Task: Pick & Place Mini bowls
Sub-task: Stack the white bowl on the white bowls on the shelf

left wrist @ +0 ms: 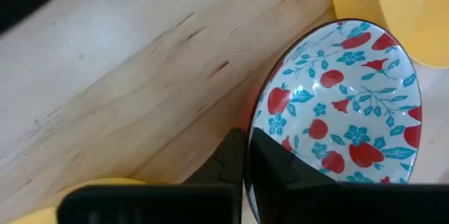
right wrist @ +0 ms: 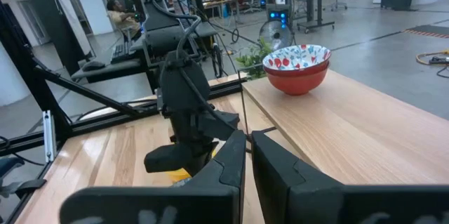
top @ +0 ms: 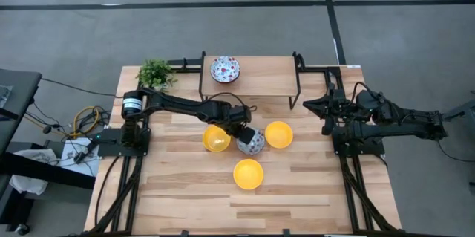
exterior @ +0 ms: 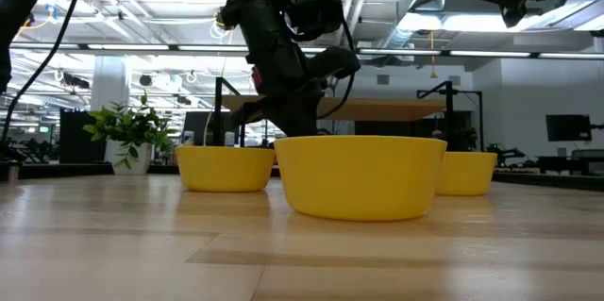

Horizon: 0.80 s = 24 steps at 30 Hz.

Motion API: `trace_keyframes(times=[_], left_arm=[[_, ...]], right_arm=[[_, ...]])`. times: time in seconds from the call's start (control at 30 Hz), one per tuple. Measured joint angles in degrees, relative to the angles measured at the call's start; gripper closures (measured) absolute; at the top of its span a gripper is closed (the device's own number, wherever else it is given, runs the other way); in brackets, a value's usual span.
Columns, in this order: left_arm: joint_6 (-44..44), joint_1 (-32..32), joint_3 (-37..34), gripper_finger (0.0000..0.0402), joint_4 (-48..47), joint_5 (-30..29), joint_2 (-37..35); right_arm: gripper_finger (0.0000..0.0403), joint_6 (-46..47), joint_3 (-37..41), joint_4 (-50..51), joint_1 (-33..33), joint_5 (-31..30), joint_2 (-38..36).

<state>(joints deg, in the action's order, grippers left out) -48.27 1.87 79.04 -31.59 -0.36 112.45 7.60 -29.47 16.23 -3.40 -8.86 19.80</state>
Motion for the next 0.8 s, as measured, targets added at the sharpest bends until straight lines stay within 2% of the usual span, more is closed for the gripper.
trace_keyframes(times=[0.3,0.57,0.8], left_arm=[[-1.64,0.78,-0.14,0.0394,-0.77,0.21,-10.61],[-9.49,0.7,-0.08,0.0395,-1.04,7.33,-22.83],[-12.24,2.2,-0.08,0.0395,-1.17,4.91,-32.54]], right_arm=[[0.0386,-0.02,0.0,0.03,0.01,0.02,0.02],[0.0386,-0.07,0.0,0.02,0.0,0.0,0.0],[0.0386,-0.07,0.0,-0.01,0.0,-0.07,0.02]])
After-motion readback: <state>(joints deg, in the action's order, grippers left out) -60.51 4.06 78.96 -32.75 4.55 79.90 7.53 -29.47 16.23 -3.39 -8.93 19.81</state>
